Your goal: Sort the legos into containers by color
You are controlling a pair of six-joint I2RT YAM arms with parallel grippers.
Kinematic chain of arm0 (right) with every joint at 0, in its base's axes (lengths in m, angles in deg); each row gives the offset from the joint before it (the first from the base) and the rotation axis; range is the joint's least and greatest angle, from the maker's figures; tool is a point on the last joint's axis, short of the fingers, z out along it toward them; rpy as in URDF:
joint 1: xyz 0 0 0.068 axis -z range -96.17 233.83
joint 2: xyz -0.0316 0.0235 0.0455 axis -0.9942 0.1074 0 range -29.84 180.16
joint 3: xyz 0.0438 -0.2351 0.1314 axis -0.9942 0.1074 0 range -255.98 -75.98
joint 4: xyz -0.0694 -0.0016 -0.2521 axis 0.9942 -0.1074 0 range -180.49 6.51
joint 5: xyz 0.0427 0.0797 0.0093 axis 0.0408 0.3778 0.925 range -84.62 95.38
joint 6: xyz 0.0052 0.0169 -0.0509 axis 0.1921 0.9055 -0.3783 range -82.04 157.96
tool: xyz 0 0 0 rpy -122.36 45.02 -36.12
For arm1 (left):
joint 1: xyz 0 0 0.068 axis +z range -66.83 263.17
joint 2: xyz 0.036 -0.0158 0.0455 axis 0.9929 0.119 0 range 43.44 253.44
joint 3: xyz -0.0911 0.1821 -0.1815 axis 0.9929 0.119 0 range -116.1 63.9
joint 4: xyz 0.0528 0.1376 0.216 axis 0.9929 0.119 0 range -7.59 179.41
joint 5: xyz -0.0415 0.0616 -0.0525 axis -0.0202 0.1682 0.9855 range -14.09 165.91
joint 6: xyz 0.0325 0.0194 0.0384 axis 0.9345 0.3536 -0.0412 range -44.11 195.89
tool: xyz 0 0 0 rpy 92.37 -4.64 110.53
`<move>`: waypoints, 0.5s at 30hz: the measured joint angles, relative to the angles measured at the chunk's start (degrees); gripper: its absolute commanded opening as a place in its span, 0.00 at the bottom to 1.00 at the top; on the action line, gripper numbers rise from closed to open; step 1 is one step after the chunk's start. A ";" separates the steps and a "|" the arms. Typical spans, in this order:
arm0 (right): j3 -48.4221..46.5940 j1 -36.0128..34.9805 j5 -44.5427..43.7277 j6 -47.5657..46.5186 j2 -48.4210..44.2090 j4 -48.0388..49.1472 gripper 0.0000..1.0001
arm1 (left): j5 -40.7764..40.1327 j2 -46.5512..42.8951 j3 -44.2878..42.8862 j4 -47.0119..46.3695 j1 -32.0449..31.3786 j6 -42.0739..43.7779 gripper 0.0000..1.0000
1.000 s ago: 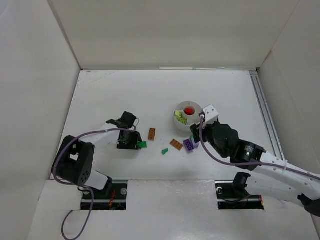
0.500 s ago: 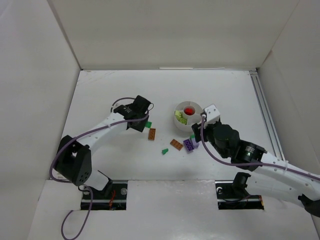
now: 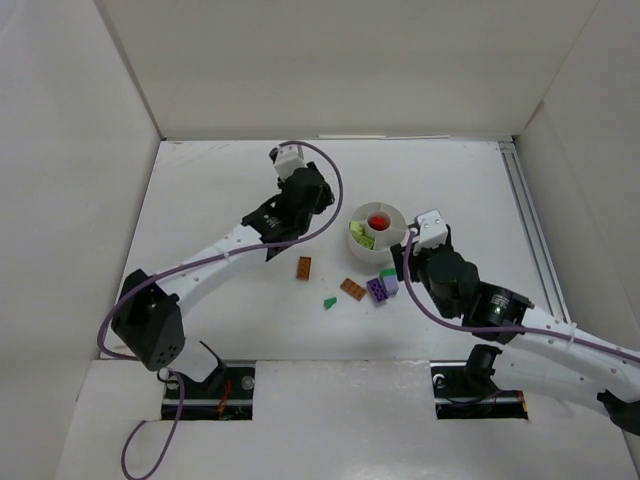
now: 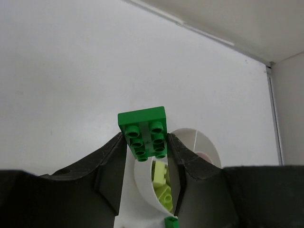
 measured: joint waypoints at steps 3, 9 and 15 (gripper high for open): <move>0.22 0.00 -2.08 -0.02 -0.70 0.02 0.73 | 1.88 1.51 0.04 -10.01 0.04 10.80 0.16; 0.28 0.00 -6.21 0.00 -1.44 -0.07 0.76 | 9.90 11.67 -5.60 -17.40 0.17 25.31 0.11; 0.35 0.00 -9.31 0.00 -1.46 -0.11 0.76 | 17.49 19.50 -8.76 -17.75 0.17 28.74 0.09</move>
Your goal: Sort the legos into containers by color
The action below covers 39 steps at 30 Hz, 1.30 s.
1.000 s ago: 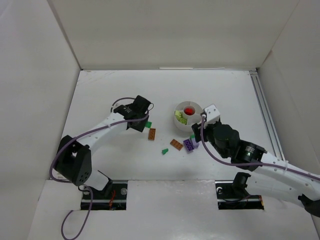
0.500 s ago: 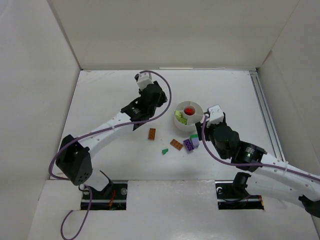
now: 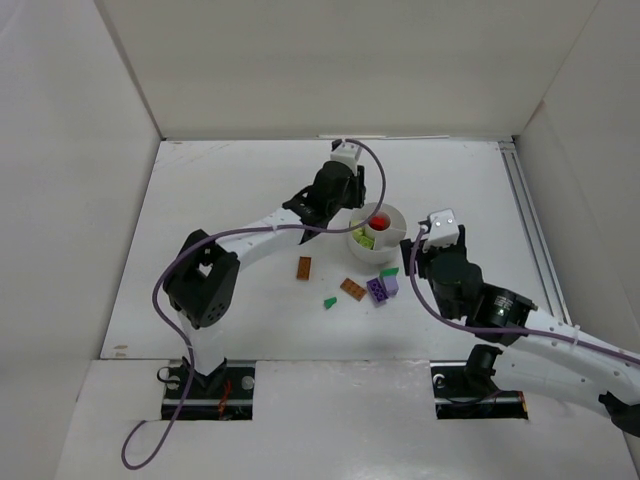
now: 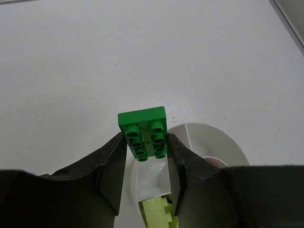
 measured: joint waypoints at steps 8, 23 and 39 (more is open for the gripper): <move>0.35 0.00 -2.12 0.13 0.79 0.04 0.77 | 6.08 2.38 -2.45 0.59 0.00 -0.48 0.07; 1.77 0.00 -3.43 1.03 1.25 0.04 0.77 | 2.71 2.56 -2.62 3.52 -2.16 -3.89 0.09; 1.77 0.00 -3.45 1.55 1.25 0.00 0.77 | -5.66 5.57 -2.45 6.29 -3.61 -10.67 0.19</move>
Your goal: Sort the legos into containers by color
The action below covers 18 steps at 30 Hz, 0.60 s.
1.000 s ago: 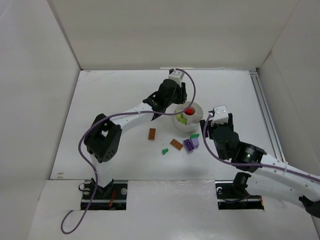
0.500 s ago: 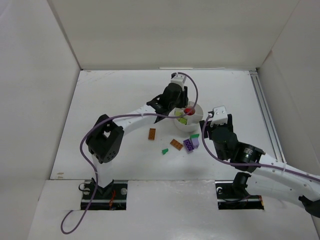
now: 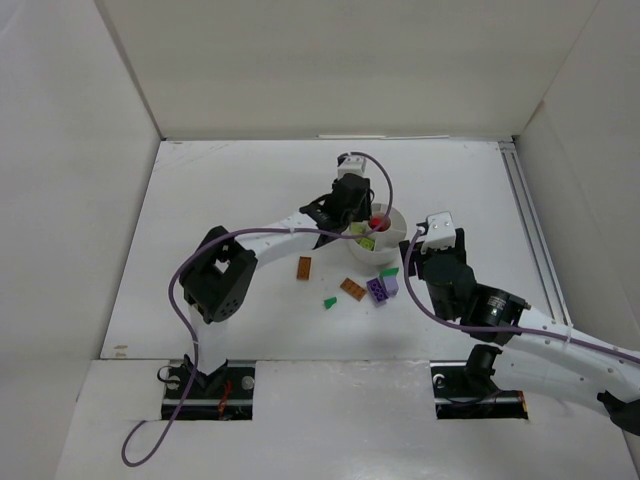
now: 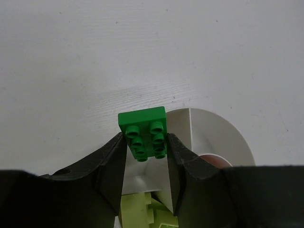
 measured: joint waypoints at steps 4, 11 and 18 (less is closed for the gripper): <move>0.00 0.00 0.00 0.11 0.00 0.02 0.78 | -0.02 0.00 0.66 -0.09 -0.07 -0.59 0.31; 0.00 0.00 0.02 0.17 0.35 0.02 0.79 | 0.15 -1.66 2.78 -0.42 -0.33 -0.74 0.53; 0.00 0.00 0.33 0.13 0.48 0.00 0.79 | 1.75 -7.85 4.17 -0.33 -0.79 -0.35 0.58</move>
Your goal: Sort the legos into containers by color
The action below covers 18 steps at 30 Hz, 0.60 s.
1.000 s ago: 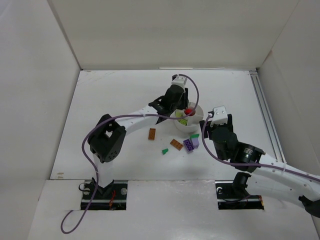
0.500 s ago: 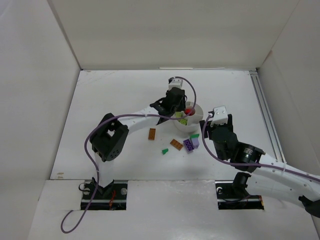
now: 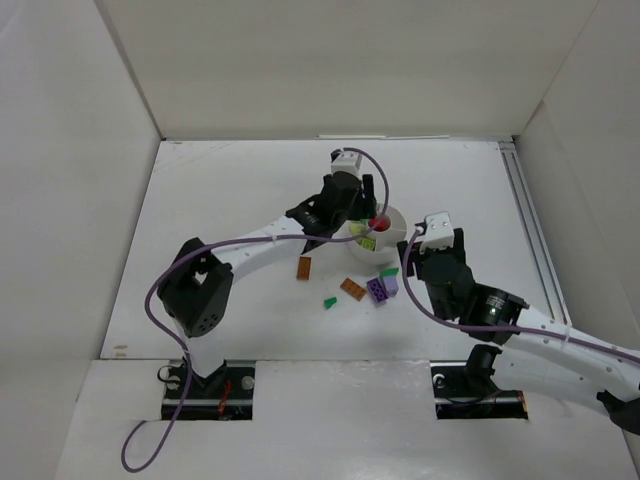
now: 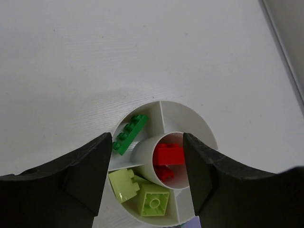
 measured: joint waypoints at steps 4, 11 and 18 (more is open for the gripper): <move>-0.04 0.00 2.80 -1.38 0.46 0.07 0.81 | 0.02 -4.70 0.74 -0.22 -0.02 0.09 0.74; -3.54 0.02 23.30 -9.99 12.52 0.02 0.78 | -0.83 -21.53 9.16 4.28 3.08 -3.02 1.00; -7.52 -0.24 42.36 -18.43 28.13 2.05 0.78 | -7.74 -45.62 22.95 16.48 5.01 -12.46 1.00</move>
